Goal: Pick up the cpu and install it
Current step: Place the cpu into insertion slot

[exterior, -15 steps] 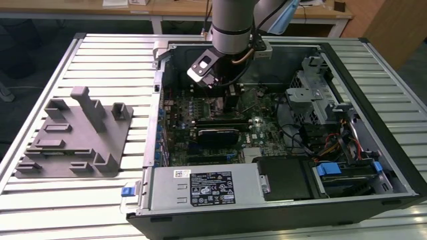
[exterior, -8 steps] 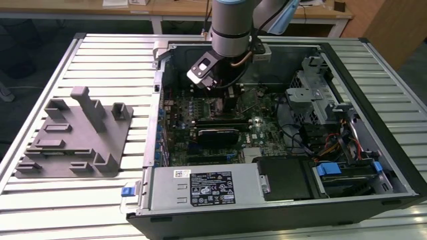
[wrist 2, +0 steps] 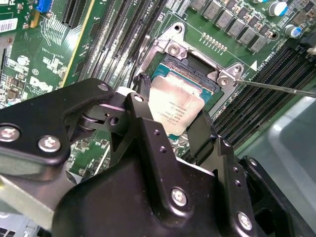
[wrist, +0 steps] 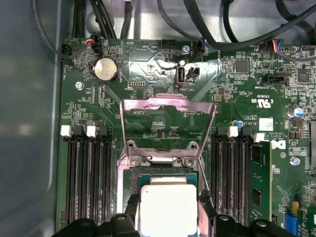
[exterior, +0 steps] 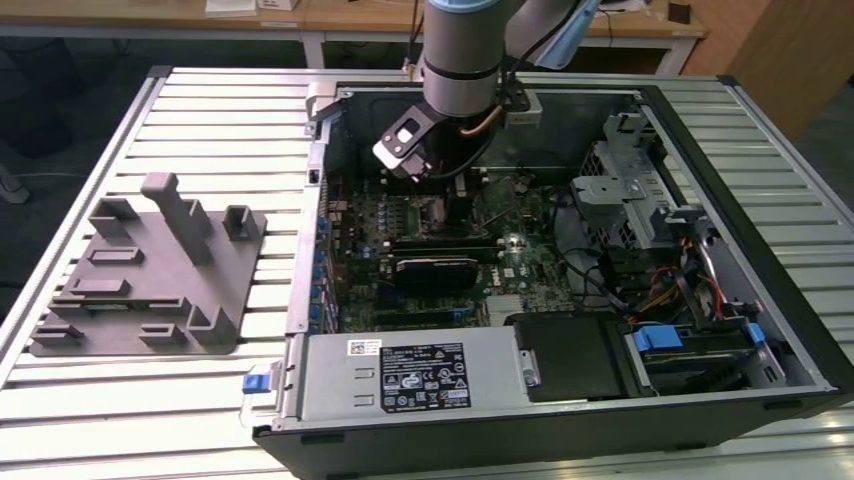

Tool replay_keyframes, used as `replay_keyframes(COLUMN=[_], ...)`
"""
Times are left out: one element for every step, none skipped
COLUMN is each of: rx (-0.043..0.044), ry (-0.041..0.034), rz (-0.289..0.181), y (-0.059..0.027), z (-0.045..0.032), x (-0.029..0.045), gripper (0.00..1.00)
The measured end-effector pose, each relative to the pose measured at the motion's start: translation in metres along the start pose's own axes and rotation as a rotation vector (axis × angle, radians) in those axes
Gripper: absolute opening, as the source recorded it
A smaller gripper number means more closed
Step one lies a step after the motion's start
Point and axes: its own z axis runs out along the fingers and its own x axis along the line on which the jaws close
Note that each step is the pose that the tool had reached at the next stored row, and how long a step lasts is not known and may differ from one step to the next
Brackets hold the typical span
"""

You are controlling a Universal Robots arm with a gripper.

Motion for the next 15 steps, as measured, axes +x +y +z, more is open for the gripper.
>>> replay_keyframes(rx=[0.0002, 0.0002, 0.0002, 0.0003, 0.0004, 0.0006, 0.0006, 0.0005, 0.0005, 0.0005, 0.0005, 0.0005, 0.0004, 0.0004, 0.0004], ry=[-0.0003, -0.0003, -0.0001, -0.0003, -0.0005, -0.0007, -0.0007, -0.0007, -0.0006, -0.0005, 0.0003, 0.0015, 0.0029, 0.0049, 0.0074], rz=[0.003, 0.006, 0.008, 0.011, 0.015, 0.018, 0.018, 0.018, 0.018, 0.018, 0.018, 0.018, 0.018, 0.018, 0.019], y=[0.0, -0.0001, -0.0001, -0.0001, -0.0002, -0.0002, -0.0002, -0.0001, -0.0001, -0.0001, -0.0002, -0.0002, -0.0002, -0.0003, -0.0004], z=[0.0007, 0.0013, 0.0019, 0.0025, 0.0028, 0.0029, 0.0029, 0.003, 0.003, 0.003, 0.0031, 0.0033, 0.0035, 0.0037, 0.0039], x=[0.0, 0.0, 0.0, 0.0, 0.0, 0.0, 0.0, 0.0, 0.0, 0.0, 0.0001, 0.0002, 0.0002, 0.0003, 0.0002], gripper=[0.55, 0.55, 0.55, 0.55, 0.55, 0.55, 0.55, 0.55, 0.55, 0.55, 0.55, 0.55, 0.55, 0.55, 0.55])
